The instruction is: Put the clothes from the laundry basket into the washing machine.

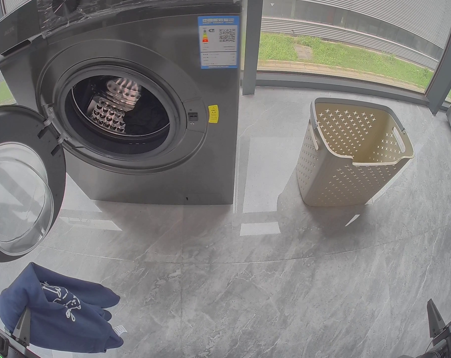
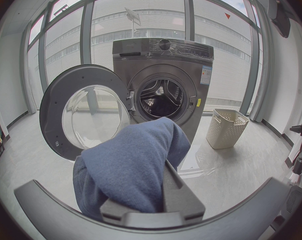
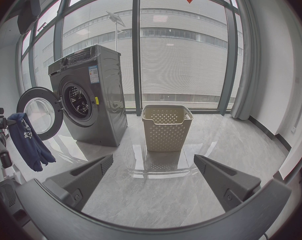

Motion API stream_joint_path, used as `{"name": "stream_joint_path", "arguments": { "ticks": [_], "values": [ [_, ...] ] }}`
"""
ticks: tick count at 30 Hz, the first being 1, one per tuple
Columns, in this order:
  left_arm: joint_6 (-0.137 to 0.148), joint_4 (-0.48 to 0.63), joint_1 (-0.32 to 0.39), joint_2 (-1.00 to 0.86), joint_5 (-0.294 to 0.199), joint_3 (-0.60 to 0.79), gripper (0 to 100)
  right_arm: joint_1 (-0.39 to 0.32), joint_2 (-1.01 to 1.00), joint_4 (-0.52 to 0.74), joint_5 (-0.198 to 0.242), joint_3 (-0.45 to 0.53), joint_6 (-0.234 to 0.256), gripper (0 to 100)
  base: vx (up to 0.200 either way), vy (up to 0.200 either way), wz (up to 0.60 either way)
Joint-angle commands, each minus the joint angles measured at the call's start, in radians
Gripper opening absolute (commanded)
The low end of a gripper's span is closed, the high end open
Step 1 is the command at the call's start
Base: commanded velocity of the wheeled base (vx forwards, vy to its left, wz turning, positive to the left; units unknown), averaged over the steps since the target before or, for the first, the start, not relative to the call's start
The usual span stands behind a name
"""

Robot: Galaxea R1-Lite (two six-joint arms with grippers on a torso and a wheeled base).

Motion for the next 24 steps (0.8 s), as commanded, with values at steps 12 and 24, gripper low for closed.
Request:
{"name": "stream_joint_path", "arguments": {
  "ticks": [12,24],
  "values": [
    [-0.002,-0.001,-0.001,-0.014,0.0,0.018,0,-0.001,-0.016,0.001,0.0,0.018,0.0,100,0.133,0.0,0.0],
    [-0.005,-0.001,-0.001,-0.014,-0.001,0.018,0,-0.001,-0.016,0.001,0.001,0.018,-0.002,100,0.067,0.033,0.0]
  ]
}}
